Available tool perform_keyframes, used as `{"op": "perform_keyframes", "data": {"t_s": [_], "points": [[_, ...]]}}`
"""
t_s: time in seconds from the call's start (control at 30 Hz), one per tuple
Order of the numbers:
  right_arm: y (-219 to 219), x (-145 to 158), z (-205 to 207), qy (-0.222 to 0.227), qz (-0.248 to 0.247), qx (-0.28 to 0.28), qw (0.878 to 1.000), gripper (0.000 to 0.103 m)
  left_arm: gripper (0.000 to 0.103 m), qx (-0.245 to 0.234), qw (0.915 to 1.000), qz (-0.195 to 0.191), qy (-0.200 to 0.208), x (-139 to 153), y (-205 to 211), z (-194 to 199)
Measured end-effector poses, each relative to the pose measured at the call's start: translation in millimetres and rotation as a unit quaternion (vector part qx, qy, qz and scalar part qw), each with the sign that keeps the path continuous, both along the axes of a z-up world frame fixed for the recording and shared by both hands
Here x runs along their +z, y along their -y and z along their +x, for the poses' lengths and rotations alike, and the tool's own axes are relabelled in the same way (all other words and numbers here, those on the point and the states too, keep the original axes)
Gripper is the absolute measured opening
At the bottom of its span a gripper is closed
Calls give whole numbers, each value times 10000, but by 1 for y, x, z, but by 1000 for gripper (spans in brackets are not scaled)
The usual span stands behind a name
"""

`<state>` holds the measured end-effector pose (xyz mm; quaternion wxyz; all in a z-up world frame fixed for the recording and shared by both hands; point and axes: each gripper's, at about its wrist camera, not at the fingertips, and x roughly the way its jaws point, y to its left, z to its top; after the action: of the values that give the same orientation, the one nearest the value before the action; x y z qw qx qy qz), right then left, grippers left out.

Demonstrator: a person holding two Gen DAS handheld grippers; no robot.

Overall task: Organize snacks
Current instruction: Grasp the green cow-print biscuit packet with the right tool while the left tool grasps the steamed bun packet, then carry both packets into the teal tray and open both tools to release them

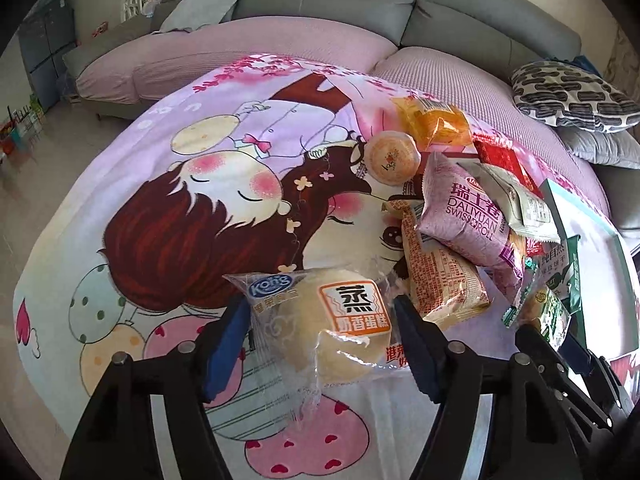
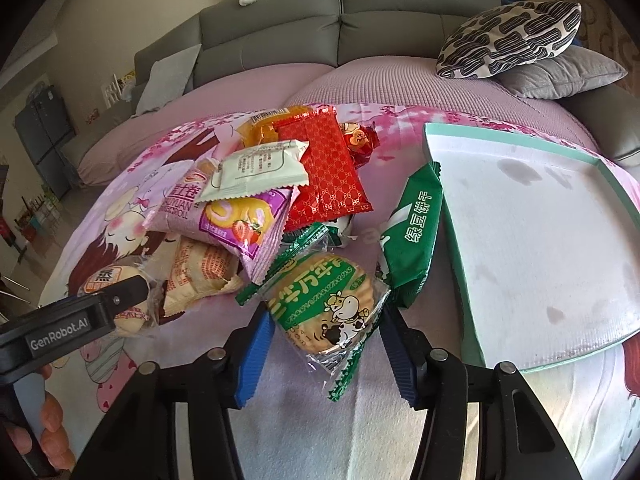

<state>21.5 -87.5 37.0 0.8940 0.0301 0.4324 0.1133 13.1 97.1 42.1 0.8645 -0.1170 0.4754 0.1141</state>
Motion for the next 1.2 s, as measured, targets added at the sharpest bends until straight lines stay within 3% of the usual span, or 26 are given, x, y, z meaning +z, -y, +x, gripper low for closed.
{"op": "perform_keyframes", "data": {"t_s": [0.4, 0.67, 1.0, 1.2], "points": [[9, 35, -13, 442, 400, -65, 9982, 57, 70, 264, 9975, 54, 647, 57, 6, -19], [38, 49, -7, 584, 448, -445, 9963, 57, 70, -61, 9961, -71, 878, 75, 38, -3], [121, 51, 9, 640, 283, -1617, 9844, 57, 71, -771, 9916, -238, 1011, 83, 106, 27], [184, 44, 12, 562, 116, -2456, 9677, 57, 71, -1256, 9859, -339, 1054, 84, 149, 47]]}}
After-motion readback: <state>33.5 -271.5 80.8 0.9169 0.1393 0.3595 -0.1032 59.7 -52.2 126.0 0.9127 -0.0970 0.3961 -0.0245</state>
